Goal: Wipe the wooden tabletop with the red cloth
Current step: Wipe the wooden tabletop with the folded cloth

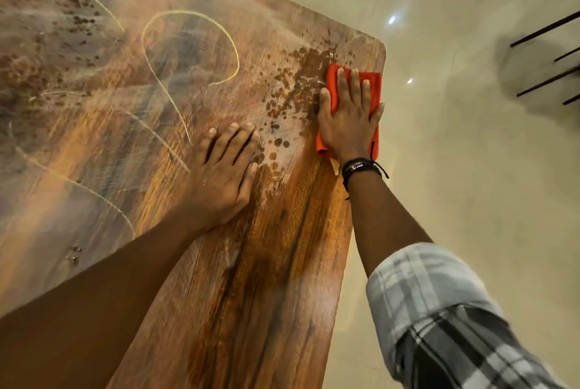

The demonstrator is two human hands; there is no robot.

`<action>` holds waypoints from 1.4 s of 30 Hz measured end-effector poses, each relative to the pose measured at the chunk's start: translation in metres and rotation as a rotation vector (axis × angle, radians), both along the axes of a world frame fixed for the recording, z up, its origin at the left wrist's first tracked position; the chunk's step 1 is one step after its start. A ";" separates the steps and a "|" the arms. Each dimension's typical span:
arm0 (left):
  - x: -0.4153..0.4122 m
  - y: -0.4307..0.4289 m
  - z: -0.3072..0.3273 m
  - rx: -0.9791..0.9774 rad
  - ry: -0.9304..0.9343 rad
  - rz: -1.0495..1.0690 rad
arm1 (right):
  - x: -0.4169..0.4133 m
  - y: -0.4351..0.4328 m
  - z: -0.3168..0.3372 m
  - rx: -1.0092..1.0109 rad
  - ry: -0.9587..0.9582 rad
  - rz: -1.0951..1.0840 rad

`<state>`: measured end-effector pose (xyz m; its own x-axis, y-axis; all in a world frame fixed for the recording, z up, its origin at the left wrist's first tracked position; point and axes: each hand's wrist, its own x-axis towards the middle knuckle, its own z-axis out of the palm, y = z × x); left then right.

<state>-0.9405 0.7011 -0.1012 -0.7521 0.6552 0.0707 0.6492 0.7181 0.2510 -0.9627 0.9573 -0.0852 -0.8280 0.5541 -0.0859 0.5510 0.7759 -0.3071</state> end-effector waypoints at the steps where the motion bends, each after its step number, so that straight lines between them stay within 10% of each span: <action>1: 0.000 0.000 0.000 0.002 -0.003 0.001 | -0.004 0.002 0.000 0.005 -0.003 0.002; 20: 0.005 -0.002 0.011 -0.021 -0.020 0.006 | 0.156 -0.123 -0.002 0.030 0.034 0.269; 42: 0.001 -0.002 0.008 -0.003 -0.063 0.016 | -0.109 0.076 0.010 -0.042 -0.013 0.011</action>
<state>-0.9394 0.6989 -0.0933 -0.7653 0.6434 0.0204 0.6206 0.7290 0.2887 -1.0715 1.0335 -0.0756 -0.8327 0.5405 -0.1198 0.5467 0.7686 -0.3323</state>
